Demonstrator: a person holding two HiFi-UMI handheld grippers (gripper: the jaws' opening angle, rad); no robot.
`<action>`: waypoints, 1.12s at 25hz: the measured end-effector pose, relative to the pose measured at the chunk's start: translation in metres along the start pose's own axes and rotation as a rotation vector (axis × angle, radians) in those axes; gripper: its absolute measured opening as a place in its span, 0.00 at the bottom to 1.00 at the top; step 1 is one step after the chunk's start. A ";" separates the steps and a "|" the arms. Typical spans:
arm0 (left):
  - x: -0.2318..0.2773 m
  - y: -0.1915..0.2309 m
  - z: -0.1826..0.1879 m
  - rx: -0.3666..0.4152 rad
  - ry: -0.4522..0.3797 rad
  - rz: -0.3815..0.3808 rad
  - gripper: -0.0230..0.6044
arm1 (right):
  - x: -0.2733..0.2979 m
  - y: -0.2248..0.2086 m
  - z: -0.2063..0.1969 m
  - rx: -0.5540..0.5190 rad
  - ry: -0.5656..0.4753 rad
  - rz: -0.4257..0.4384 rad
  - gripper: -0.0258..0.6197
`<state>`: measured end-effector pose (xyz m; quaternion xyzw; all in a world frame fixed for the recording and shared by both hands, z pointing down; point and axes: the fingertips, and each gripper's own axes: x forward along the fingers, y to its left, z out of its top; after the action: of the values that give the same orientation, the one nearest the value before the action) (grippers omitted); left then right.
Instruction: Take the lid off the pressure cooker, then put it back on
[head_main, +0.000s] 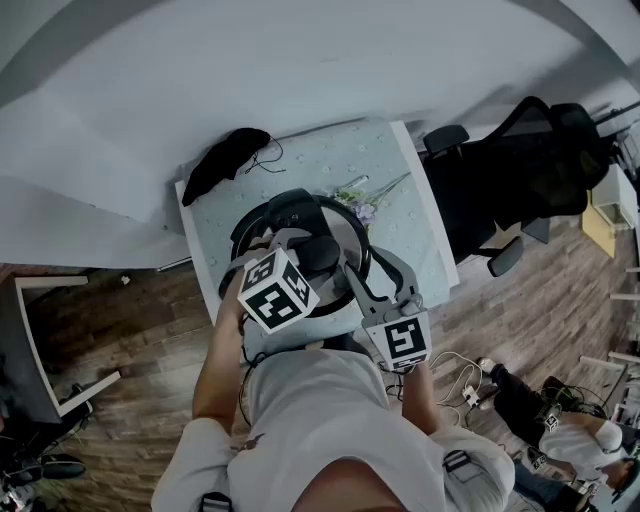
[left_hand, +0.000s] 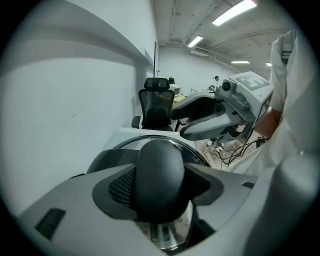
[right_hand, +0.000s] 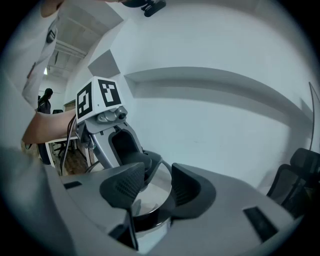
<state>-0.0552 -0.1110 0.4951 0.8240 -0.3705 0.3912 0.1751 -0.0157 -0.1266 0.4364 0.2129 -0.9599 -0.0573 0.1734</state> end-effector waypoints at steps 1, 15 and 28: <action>-0.001 0.001 -0.004 -0.001 0.003 -0.005 0.48 | 0.002 0.002 0.000 0.002 0.002 0.002 0.31; -0.005 0.011 -0.044 -0.029 0.057 -0.032 0.48 | 0.022 0.024 0.001 0.004 0.019 0.021 0.31; 0.000 0.014 -0.051 -0.055 0.031 -0.034 0.48 | 0.024 0.028 0.004 -0.024 0.018 0.044 0.30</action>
<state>-0.0924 -0.0904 0.5273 0.8190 -0.3642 0.3905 0.2098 -0.0481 -0.1115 0.4448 0.1903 -0.9620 -0.0630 0.1856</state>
